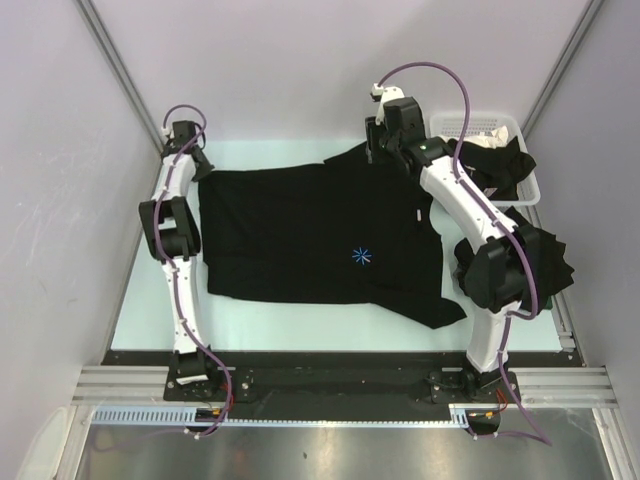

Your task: Fold and stack the t-shirts

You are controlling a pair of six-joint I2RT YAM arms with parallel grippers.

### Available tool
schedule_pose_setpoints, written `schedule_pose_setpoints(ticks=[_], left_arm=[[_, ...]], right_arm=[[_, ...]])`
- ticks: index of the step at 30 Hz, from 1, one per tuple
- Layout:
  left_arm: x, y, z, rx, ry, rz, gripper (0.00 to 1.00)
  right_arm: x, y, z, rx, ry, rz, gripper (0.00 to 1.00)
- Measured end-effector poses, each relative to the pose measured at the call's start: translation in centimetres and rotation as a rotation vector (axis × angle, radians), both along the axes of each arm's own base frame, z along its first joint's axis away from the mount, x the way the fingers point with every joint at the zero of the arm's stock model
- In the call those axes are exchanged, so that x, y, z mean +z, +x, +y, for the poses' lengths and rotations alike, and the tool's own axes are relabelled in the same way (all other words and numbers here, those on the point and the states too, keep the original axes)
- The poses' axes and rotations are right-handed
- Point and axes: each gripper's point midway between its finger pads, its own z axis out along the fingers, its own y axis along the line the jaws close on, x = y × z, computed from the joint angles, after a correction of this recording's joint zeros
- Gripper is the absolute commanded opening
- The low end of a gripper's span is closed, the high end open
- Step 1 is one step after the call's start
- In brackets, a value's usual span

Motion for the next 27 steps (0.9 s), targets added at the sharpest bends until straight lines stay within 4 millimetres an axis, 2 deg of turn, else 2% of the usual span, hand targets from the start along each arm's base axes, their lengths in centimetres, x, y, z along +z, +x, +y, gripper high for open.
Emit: schedule_pose_setpoints(ticks=[2, 9, 12, 14, 19, 22, 24, 27], left_arm=[[-0.1, -0.1, 0.1, 0.001, -0.013, -0.001, 0.2], [-0.4, -2.1, -0.4, -0.009, -0.038, 0.038, 0.21], [1.0, -4.2, -1.0, -0.018, -0.05, 0.057, 0.22], [2.8, -5.7, -1.4, -0.026, -0.049, 0.053, 0.23], [9.0, -11.8, -2.8, -0.066, -0.033, 0.02, 0.29], [11.8, -15.4, -3.7, -0.09, -0.023, 0.0, 0.29], [12.4, -17.4, -4.4, -0.107, -0.024, 0.01, 0.29], [11.3, -21.4, -5.8, -0.143, -0.024, 0.069, 0.3]], right_arm=[[0.4, -0.2, 0.0, -0.002, 0.002, -0.006, 0.38], [1.4, -0.9, 0.5, 0.002, 0.011, -0.018, 0.39], [1.7, -1.5, 0.5, 0.005, 0.011, -0.016, 0.4], [2.0, -1.8, 0.3, 0.005, 0.011, -0.016, 0.41], [3.0, -2.7, -0.1, 0.006, 0.012, -0.02, 0.42], [3.8, -3.4, -0.6, 0.007, 0.013, -0.02, 0.43], [4.5, -3.9, -0.9, 0.009, 0.018, -0.025, 0.43], [5.7, -4.5, -1.4, 0.01, 0.029, -0.037, 0.44]])
